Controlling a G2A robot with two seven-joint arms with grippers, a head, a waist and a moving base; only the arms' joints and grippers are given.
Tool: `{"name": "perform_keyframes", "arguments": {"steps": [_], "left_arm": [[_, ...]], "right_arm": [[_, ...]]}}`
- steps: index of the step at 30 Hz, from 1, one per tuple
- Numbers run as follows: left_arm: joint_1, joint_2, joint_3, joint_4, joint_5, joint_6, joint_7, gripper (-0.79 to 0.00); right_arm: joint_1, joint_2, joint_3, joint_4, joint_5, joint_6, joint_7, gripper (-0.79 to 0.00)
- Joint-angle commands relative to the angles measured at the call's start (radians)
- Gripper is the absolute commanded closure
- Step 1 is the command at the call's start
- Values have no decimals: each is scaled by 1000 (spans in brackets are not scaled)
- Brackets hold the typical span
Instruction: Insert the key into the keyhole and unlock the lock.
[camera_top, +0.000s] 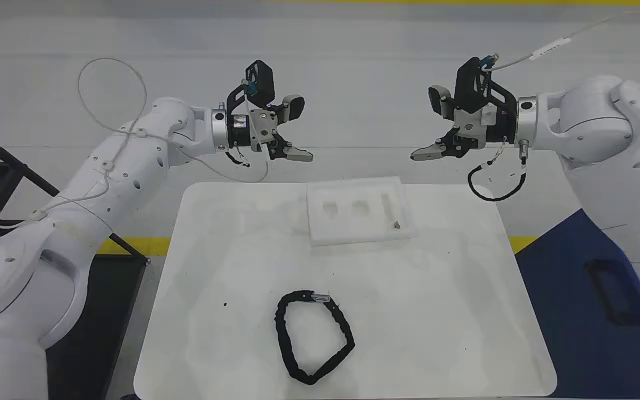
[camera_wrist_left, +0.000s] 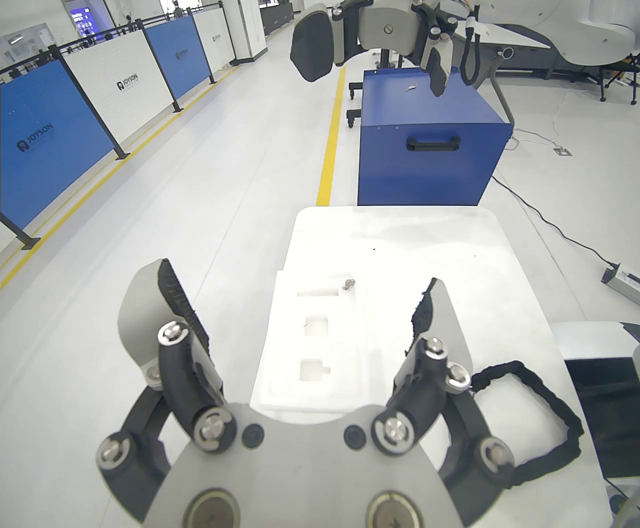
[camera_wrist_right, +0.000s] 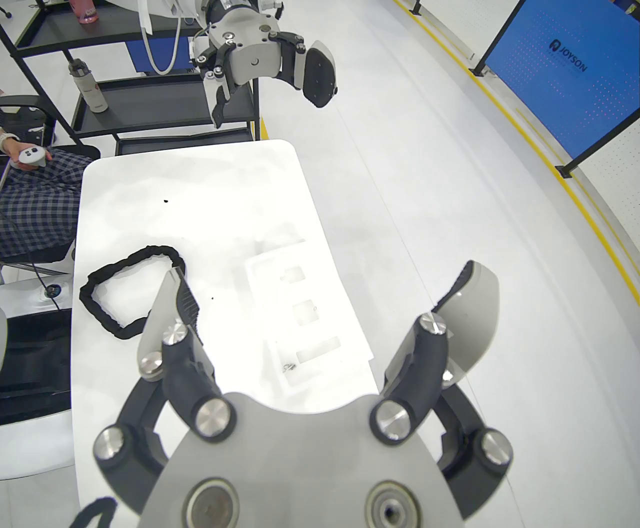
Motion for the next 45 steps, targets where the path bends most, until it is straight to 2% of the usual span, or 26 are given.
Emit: {"name": "perform_keyframes", "arguments": {"steps": [1, 8, 16, 19, 24, 34, 45], "left_arm": [[0, 0, 0, 0, 0, 0, 0, -785], [0, 0, 0, 0, 0, 0, 0, -784], [0, 0, 0, 0, 0, 0, 0, -785], [0, 0, 0, 0, 0, 0, 0, -785], [0, 0, 0, 0, 0, 0, 0, -785], [0, 0, 0, 0, 0, 0, 0, -785], [0, 0, 0, 0, 0, 0, 0, -785]], "right_arm": [[0, 0, 0, 0, 0, 0, 0, -785], [0, 0, 0, 0, 0, 0, 0, -784], [-63, -7, -37, 40, -27, 30, -9, -785], [-73, -16, -74, 54, -78, 42, 26, -785], [-82, -45, -137, 132, -56, 77, 48, -785], [-46, -119, -223, 269, 59, 369, 187, -785], [-50, -193, -290, 304, 74, 662, 274, -785]]}}
